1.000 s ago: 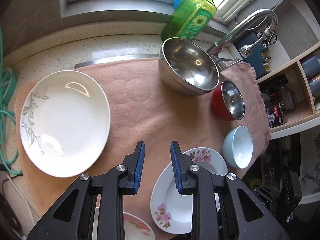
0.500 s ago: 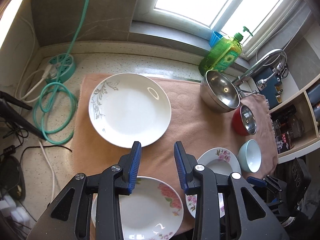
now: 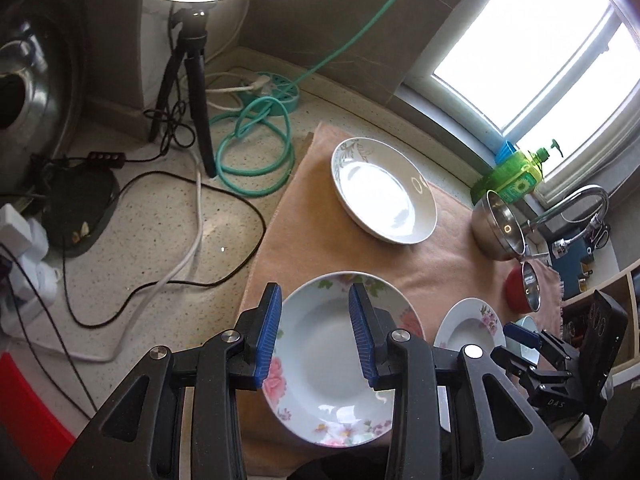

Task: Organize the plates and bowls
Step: 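Swing both grippers to the rim of the pink-rose deep plate, then close both grippers on the rim of the pink-rose plate, then lift the pink-rose plate and lower it onto the pink-blossom plate, then open both grippers to release the pink-rose plate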

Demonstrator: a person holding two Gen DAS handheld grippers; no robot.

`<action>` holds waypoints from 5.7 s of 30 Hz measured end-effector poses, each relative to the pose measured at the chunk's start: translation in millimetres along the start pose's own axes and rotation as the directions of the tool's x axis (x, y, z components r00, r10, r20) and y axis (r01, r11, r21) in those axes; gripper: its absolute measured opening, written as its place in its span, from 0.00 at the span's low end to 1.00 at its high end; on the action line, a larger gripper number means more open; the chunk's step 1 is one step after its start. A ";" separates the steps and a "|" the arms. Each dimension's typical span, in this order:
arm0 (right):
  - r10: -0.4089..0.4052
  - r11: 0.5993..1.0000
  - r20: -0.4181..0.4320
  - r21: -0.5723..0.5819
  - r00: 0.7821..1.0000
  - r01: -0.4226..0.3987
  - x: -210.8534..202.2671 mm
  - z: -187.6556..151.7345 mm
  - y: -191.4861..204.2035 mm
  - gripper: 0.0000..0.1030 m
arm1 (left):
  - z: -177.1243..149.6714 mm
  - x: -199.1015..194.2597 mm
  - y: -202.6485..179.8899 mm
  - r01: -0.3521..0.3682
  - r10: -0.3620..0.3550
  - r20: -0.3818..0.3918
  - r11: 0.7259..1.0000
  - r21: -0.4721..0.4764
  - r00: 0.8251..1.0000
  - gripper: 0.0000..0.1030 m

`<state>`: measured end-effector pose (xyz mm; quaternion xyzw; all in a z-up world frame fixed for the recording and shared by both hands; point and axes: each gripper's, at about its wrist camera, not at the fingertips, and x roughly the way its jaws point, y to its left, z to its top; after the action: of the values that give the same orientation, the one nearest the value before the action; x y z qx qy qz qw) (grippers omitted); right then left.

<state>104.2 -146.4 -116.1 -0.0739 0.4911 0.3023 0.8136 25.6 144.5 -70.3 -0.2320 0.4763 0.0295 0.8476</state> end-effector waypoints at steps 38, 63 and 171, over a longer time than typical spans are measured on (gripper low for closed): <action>0.191 0.980 -0.196 0.094 0.962 -0.175 99.2 26.4 13.0 0.10 | -71.4 51.1 45.8 0.017 -0.048 -0.138 0.977 -0.213 0.989 0.12; 0.181 0.980 -0.146 0.115 0.972 -0.165 73.5 27.5 15.1 0.10 | -59.4 35.0 36.0 0.007 -0.025 -0.111 0.988 -0.157 0.993 0.12; -0.124 0.931 -0.111 0.330 0.986 0.155 -24.4 -79.3 -116.0 0.48 | -71.4 113.6 -148.9 0.177 -0.099 -0.310 0.956 0.233 0.946 0.12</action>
<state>101.6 -283.3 -156.2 0.0187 0.5646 0.1515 0.8111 71.3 -37.6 -140.5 -0.1546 0.5795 -0.1276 0.7899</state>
